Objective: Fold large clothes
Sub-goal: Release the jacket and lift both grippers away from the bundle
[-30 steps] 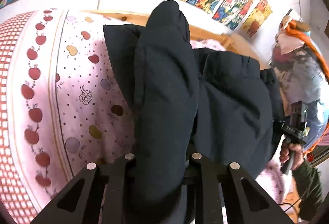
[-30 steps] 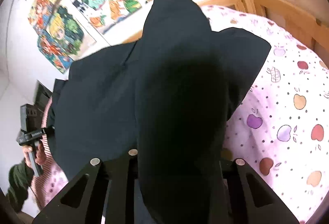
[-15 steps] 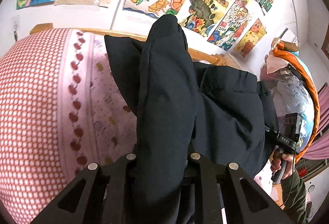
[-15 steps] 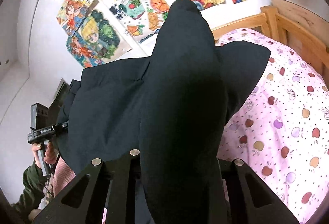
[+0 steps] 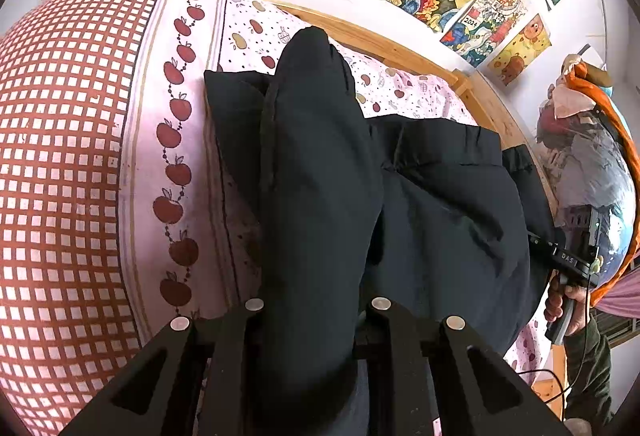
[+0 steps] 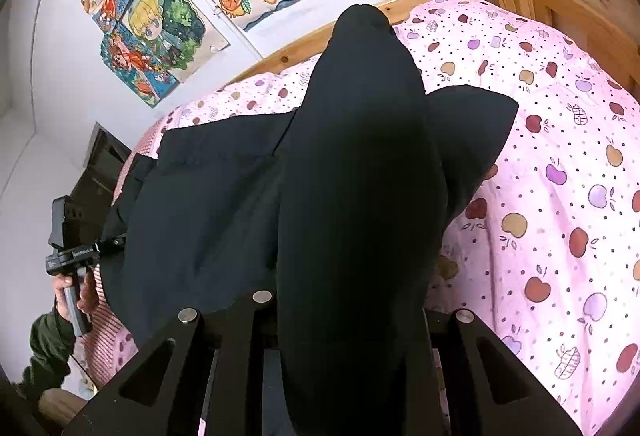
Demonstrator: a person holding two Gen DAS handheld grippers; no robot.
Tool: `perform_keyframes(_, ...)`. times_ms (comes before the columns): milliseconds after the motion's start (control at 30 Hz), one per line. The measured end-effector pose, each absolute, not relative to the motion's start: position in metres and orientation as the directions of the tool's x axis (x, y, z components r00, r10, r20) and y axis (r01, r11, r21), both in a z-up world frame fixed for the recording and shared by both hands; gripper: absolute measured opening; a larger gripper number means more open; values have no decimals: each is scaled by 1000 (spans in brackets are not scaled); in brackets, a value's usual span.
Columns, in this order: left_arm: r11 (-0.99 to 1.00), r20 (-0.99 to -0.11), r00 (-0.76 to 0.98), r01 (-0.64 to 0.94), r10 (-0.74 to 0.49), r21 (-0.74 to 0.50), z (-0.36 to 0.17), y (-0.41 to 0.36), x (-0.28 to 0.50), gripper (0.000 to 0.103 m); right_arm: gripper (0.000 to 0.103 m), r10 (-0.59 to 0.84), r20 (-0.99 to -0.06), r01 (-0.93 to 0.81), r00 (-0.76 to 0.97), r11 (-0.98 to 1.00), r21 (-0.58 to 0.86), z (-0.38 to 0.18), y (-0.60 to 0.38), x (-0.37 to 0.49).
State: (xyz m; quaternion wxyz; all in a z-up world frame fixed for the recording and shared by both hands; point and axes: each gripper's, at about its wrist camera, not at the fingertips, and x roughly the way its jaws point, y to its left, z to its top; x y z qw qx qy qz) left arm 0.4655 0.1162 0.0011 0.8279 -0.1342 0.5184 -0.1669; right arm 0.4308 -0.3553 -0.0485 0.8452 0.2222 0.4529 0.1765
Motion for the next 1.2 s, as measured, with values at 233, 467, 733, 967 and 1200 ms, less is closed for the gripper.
perform_keyframes(233,947,-843,434,192,-318,-259,-5,101,465,33,24,482,-704,-112,522,857,503,-57,-355,436)
perform_keyframes(467,958,-848,446,141,-286,-249,-13,97,472,65,32,475,-712,-79,518,855,513,-67,-363,439)
perform_keyframes(733,966,-791,561,65,-243,-251,-7,98,461,90,73,339,-757,-27,559,920,392,-67,-356,435)
perform_keyframes(967,967,-782,586,9,-211,-254,-4,97,454,96,78,270,-744,-8,611,942,336,-56,-350,432)
perform_keyframes(1200,972,-767,631,-83,-120,-220,17,93,430,102,78,237,-751,16,616,950,312,-34,-351,420)
